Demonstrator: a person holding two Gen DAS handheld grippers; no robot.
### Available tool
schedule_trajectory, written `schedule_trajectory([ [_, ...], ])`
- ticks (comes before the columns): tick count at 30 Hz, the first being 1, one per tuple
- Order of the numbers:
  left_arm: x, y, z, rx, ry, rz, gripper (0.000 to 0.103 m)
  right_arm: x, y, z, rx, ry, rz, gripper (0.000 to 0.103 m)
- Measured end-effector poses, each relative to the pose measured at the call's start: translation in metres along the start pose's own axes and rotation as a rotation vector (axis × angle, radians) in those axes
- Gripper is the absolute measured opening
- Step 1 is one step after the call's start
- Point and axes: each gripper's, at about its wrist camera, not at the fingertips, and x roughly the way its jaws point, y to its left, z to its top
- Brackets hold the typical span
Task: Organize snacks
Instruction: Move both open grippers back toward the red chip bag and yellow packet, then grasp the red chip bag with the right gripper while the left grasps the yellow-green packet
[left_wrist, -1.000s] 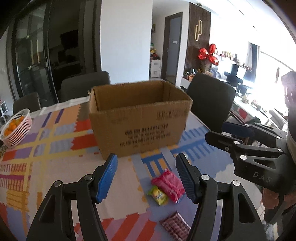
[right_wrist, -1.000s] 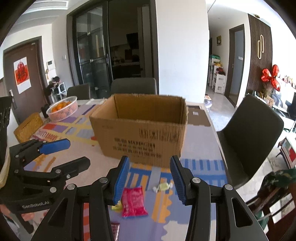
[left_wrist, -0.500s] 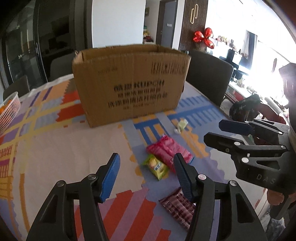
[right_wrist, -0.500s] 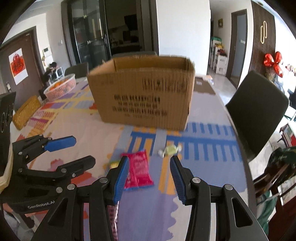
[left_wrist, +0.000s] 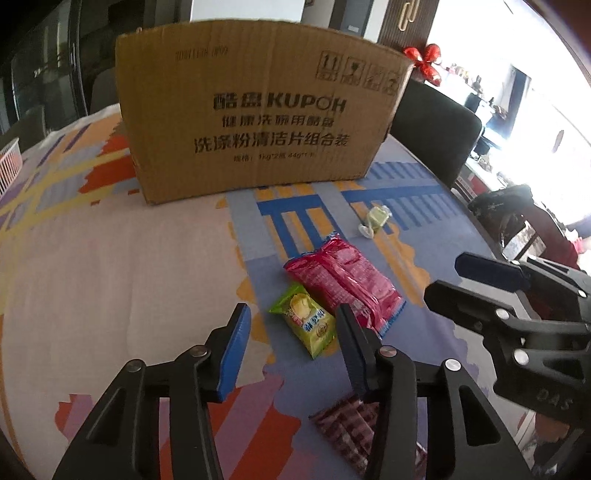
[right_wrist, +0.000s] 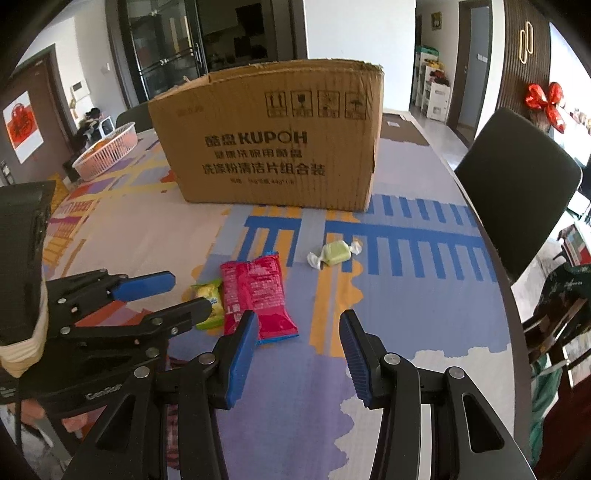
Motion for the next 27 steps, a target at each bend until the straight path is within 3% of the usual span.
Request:
schedule_trajectory([
  [9, 0.010, 0.005, 0.002, -0.038, 0.014, 0.002, 0.043, 0.013, 0.003, 0.003, 0.004, 0.020, 0.038, 0.047],
  [16, 0.013, 0.012, 0.005, -0.049, 0.022, -0.010, 0.032, 0.025, 0.009, 0.007, -0.001, 0.045, 0.084, 0.047],
  [27, 0.011, 0.030, 0.009, -0.075, 0.059, -0.041, 0.030, 0.048, 0.020, 0.017, -0.024, 0.083, 0.113, 0.050],
])
